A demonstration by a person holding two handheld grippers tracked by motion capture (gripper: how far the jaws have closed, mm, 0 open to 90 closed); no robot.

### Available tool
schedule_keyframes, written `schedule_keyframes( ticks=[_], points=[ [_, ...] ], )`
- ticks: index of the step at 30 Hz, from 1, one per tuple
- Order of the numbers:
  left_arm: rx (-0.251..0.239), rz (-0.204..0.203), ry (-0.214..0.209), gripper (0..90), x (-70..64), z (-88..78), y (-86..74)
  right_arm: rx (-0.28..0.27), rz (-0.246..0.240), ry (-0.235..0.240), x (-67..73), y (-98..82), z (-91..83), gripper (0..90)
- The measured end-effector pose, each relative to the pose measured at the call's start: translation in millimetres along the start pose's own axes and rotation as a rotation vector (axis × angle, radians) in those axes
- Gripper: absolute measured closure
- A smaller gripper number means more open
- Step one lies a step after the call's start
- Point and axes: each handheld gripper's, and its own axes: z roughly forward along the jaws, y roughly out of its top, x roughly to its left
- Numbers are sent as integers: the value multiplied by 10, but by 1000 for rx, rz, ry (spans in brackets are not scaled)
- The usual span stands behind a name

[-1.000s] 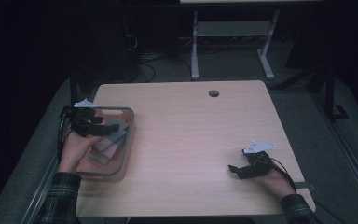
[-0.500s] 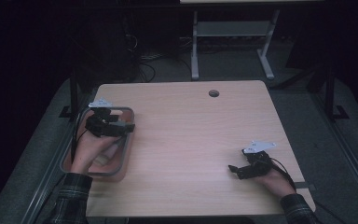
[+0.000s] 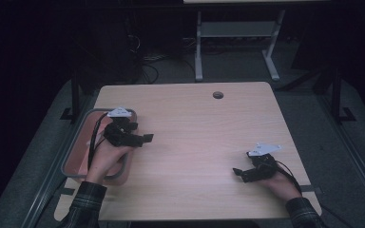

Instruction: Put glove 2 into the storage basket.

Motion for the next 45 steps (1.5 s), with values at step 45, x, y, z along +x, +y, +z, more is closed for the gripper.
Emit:
schedule_keyframes(
  ticks=[45],
  points=[
    [75, 171, -90, 135, -908, 779, -404, 1, 3, 1, 6, 4, 4, 119]
  ],
)
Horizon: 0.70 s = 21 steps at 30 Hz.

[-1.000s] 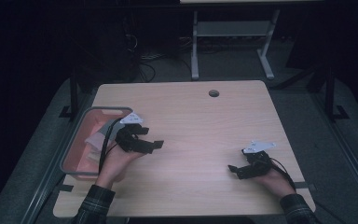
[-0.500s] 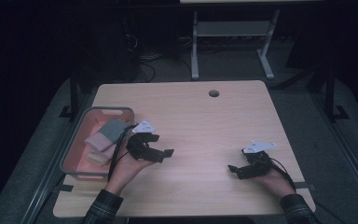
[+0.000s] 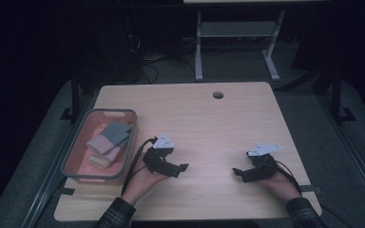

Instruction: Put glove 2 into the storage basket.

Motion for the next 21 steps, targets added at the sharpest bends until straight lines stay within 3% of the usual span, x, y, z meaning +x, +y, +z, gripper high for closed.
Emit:
schedule_keyframes(
  ticks=[5, 12, 21],
  points=[
    [17, 22, -9, 136, -41, 130, -67, 0, 0, 0, 0, 0, 0, 119],
    [69, 106, 25, 135, -127, 314, -143, 0, 0, 0, -1, 0, 0, 119],
    [75, 113, 17, 128, -173, 448, -207, 0, -1, 0, -1, 0, 0, 119]
  ],
)
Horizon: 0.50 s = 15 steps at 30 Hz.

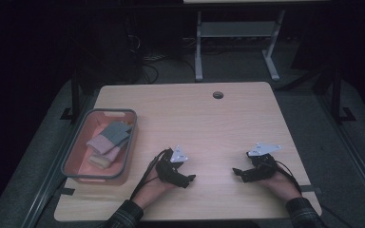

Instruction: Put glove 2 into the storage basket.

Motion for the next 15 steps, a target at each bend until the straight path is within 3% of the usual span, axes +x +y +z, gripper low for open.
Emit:
schedule_keyframes(
  ticks=[3, 15],
  points=[
    [-45, 7, -9, 125, -8, 21, -36, 0, 0, 0, 0, 0, 0, 119],
    [-41, 17, -22, 125, -10, 19, -35, -1, -3, 2, -1, 3, 3, 119]
  ],
)
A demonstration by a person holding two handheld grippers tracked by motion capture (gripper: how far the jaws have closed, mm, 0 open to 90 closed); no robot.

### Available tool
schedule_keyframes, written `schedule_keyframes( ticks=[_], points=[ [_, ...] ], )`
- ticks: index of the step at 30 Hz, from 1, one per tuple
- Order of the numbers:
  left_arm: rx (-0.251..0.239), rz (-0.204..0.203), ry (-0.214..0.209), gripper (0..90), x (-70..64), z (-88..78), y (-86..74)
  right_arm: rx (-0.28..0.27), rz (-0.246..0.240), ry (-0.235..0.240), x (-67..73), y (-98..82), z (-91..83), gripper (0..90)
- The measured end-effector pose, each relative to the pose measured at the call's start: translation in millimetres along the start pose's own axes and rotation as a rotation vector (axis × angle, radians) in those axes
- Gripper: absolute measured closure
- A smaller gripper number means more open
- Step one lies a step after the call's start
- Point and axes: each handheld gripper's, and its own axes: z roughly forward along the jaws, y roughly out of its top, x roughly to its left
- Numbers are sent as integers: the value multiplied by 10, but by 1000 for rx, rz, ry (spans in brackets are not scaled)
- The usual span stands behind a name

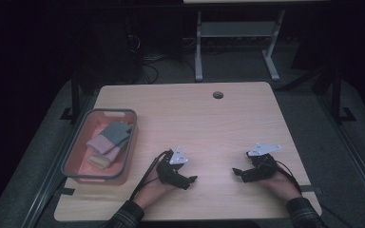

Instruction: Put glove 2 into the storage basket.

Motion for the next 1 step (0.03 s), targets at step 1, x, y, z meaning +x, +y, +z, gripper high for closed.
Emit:
schedule_keyframes(
  ticks=[1],
  points=[
    [-2, 0, 2, 125, -1, 1, -1, 0, -1, 0, -1, 1, 1, 119]
  ],
)
